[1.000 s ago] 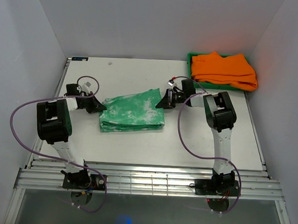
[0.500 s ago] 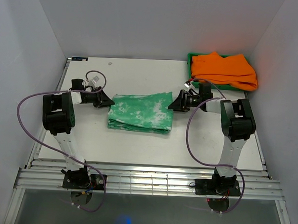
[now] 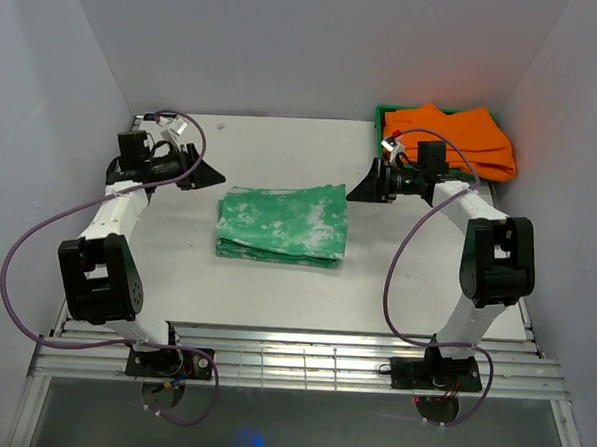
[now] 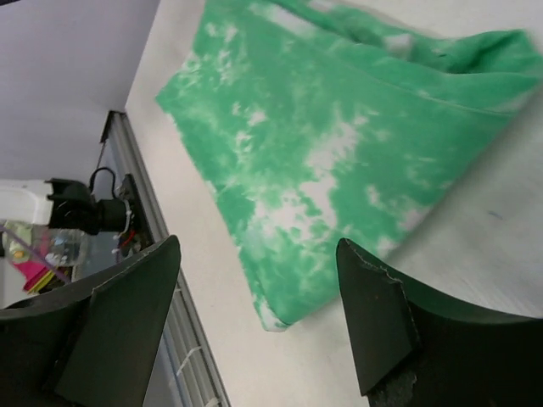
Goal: Fold and stack the trousers
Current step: Fold the trousers
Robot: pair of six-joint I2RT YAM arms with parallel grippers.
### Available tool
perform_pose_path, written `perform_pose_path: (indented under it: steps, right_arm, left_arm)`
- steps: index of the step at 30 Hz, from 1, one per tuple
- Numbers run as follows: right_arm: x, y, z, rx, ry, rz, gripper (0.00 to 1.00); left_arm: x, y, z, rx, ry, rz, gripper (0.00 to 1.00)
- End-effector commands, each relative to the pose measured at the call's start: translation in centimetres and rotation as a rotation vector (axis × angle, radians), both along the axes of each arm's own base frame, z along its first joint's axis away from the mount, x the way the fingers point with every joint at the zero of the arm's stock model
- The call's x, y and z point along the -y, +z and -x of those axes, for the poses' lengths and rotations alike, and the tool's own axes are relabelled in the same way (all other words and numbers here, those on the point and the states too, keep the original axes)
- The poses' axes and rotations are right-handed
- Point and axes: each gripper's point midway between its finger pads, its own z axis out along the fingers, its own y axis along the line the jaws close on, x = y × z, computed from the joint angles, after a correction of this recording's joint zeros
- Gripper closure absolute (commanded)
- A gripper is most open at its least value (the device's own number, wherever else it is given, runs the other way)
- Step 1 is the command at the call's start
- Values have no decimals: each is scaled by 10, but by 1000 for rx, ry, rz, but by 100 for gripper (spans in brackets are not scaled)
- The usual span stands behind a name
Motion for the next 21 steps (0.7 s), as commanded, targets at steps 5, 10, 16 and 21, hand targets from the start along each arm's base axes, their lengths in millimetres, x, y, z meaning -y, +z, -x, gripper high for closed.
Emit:
perform_pose_path:
  steps: [5,10,16,21]
  right_arm:
    - [-61,-24,62,-175,202,-105,22]
    - [-61,-81,96,-293,229,-39,22]
    - [-46,-123,100,-366,219,64,20]
    - [-57,-65,88,-223,328,4,20]
  left_arm:
    - [32,-74,59,-341,-92,167,55]
    - [29,-141,88,-559,-55,138,58]
    - [13,-183,85,-683,31,64,56]
    - [24,-100,58,-378,-138,135,45]
